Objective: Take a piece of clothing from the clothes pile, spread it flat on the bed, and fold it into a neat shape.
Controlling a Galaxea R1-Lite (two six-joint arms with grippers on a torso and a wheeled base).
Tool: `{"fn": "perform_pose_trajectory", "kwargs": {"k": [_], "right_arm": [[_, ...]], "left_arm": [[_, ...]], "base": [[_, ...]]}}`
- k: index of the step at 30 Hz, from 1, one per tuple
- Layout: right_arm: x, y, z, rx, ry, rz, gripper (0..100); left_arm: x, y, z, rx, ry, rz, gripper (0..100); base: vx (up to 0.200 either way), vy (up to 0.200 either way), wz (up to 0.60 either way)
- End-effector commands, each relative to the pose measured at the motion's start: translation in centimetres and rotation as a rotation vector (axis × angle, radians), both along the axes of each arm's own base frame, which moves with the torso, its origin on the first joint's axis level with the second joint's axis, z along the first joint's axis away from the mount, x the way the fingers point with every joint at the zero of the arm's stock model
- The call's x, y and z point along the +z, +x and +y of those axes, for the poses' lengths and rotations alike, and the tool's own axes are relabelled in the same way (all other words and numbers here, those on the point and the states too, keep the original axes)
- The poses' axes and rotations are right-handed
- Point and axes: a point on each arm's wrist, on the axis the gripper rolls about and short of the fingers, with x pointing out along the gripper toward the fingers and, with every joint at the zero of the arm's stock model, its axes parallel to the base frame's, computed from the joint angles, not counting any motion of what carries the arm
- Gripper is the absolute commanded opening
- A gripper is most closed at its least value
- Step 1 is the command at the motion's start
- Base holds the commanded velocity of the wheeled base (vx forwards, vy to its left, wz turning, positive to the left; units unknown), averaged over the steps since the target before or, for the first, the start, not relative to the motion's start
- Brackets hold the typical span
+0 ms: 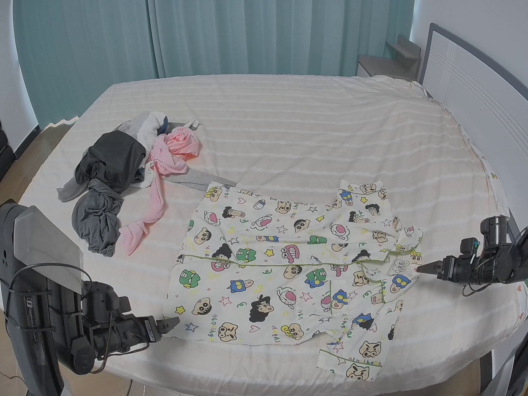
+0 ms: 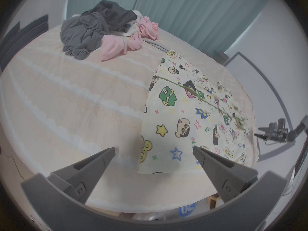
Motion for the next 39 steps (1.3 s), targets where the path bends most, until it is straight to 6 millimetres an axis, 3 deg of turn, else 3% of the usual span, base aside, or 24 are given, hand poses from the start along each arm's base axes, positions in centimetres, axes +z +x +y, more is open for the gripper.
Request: {"fn": "perform_pose_trajectory", "kwargs": {"k": [1,12,18,39], "right_arm": [[0.0,-0.8,-0.1,0.009,0.021,-0.016,100],[0.0,-1.0,-0.4,0.015,0.039,-0.023,100],[0.1,-0.9,-0.4,0.016,0.038,-0.026,100],[0.2,-0.9,-0.2,0.021,0.038,-0.029,100]], "left_arm": [[-0.3,0.0,1.2,0.002,0.005,0.002,100],[-2.9,2.3,1.2,-0.012,0.021,0.004,100],[-2.9,3.8,1.0,0.001,-0.011,-0.043,100],[-3.2,4.6,-0.8,-0.076,-0.071,-0.057,100]], "base": [[0.0,0.0,0.0],[0.0,0.0,0.0],[0.0,0.0,0.0],[0.0,0.0,0.0]]}}
